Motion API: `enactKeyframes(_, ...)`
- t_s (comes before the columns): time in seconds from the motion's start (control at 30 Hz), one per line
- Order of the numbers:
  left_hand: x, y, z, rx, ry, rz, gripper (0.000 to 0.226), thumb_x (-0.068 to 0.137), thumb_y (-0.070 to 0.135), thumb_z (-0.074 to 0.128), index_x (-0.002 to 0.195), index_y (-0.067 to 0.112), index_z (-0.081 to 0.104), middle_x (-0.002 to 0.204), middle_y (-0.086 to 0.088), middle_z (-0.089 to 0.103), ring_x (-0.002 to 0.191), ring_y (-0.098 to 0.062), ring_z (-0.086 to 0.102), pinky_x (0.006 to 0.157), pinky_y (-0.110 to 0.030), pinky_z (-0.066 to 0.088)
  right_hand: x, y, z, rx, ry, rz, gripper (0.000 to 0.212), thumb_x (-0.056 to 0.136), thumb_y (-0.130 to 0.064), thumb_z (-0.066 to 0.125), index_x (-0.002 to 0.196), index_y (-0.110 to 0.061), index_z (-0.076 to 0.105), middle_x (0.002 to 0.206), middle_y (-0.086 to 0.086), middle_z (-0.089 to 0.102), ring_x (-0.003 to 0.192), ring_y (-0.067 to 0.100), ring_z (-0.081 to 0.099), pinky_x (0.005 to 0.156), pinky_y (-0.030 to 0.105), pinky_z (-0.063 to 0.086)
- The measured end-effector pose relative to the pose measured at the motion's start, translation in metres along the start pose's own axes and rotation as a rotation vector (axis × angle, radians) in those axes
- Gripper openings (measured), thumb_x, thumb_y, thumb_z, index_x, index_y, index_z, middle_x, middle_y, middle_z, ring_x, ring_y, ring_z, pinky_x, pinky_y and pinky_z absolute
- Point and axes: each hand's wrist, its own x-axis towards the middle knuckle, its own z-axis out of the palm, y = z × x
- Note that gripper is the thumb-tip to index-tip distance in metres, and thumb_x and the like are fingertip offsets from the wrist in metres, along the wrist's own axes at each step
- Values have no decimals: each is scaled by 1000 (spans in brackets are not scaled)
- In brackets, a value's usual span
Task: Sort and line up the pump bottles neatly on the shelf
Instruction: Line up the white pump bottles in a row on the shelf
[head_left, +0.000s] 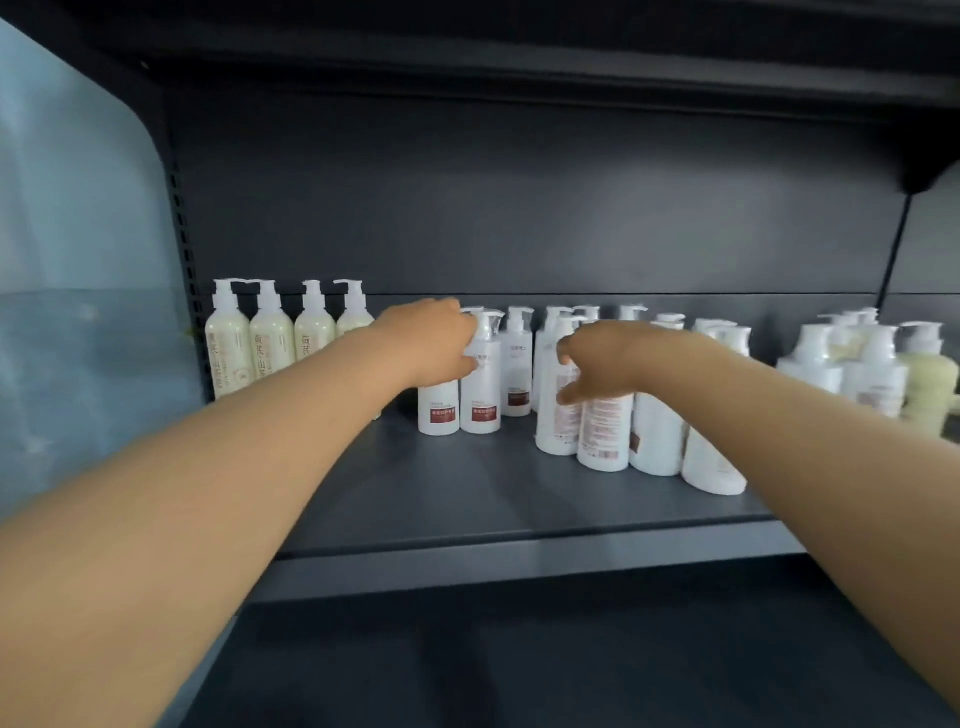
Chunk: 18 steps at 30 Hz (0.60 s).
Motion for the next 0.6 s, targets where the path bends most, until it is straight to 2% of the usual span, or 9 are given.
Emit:
enactKeyframes(0.1, 3, 21, -14, -42, 5, 29, 35, 93, 38, 44, 115, 13, 53, 121, -6, 49, 107, -26, 51, 85, -38, 46, -24, 22, -7, -49, 69, 4, 48, 88, -49, 53, 123, -16, 52, 120, 2, 58, 106, 24, 57, 81, 36, 49)
enactKeyframes(0.27, 20, 41, -34, -32, 21, 31, 34, 93, 39, 45, 113, 15, 54, 116, -3, 51, 101, -22, 53, 77, -33, 44, -39, 64, -9, -58, 137, 13, 52, 88, -49, 53, 132, -21, 47, 126, -1, 55, 112, 23, 54, 84, 35, 48)
enactKeyframes(0.37, 36, 52, -36, -35, 6, 5, 33, 93, 40, 44, 115, 17, 54, 114, -1, 52, 100, -20, 54, 76, -31, 44, -34, 91, -5, -28, 181, -8, 52, 88, -50, 52, 131, -22, 47, 128, -3, 55, 114, 22, 53, 84, 34, 47)
enactKeyframes(0.5, 63, 66, -24, -31, -14, -29, 35, 93, 42, 44, 118, 19, 53, 119, 0, 51, 101, -18, 53, 79, -30, 44, -19, 123, 2, 18, 222, -77, 48, 88, -49, 52, 127, -22, 49, 127, -4, 55, 111, 21, 53, 75, 29, 40)
enactKeyframes(0.6, 93, 79, -13, -24, -14, -57, 36, 93, 44, 44, 120, 21, 52, 122, 1, 51, 104, -17, 53, 83, -32, 46, 2, 151, 8, 37, 232, -132, 44, 87, -48, 53, 122, -21, 53, 120, -2, 58, 104, 22, 56, 74, 31, 45)
